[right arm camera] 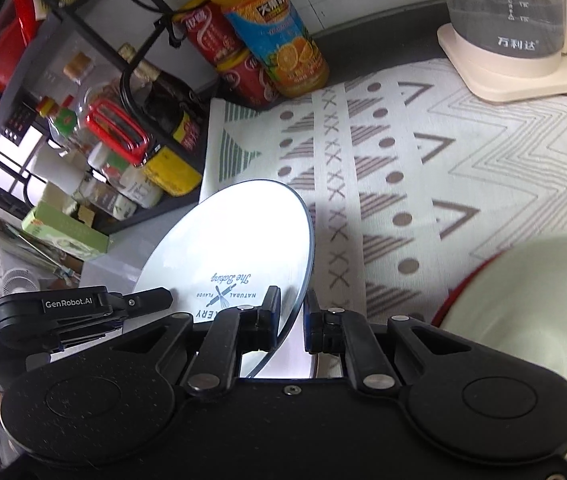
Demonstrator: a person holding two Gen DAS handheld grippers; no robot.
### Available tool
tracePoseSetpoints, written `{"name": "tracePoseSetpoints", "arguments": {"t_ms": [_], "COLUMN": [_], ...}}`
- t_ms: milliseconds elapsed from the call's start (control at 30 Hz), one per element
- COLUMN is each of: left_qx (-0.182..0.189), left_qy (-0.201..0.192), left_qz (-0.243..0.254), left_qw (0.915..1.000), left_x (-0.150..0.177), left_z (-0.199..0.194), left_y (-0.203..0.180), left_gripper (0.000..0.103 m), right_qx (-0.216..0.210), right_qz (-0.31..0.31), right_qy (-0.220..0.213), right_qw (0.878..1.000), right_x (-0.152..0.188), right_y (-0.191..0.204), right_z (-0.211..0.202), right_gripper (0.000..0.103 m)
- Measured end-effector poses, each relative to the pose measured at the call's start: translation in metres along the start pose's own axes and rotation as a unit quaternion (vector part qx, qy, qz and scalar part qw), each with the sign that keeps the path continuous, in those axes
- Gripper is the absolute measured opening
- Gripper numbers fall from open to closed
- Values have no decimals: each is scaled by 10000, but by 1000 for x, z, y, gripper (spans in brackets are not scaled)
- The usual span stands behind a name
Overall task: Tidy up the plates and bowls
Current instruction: 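Lift the 'BAKERY' plate with both grippers and carry it to the plate stack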
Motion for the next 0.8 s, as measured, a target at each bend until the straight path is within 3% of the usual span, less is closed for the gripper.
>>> {"name": "tracePoseSetpoints", "arguments": {"t_ms": [400,800], "left_qx": [-77,-162], "left_qy": [259,337], "left_qz": [-92,-138], "left_qw": [9996,9992], "left_x": [15,16], "left_z": [15,25], "left_y": [27,37], "left_gripper": [14,18], "right_qx": [303,682], "right_qz": [-96,-383], "right_qy": [203,322], "right_qw": [9993,9964], "right_x": [29,32], "right_y": [14,23], "right_z": [7,22], "right_gripper": [11,9]}}
Point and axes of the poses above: each gripper's, at about its wrist camera, not at the fingertips, and z roughly the way its jaws point, y to its left, x to its underside, the point moved 6 cm from there along z, roughly the way its jaws point, and after that the axes turned 14 degrees about -z, right-handed, at the moved point
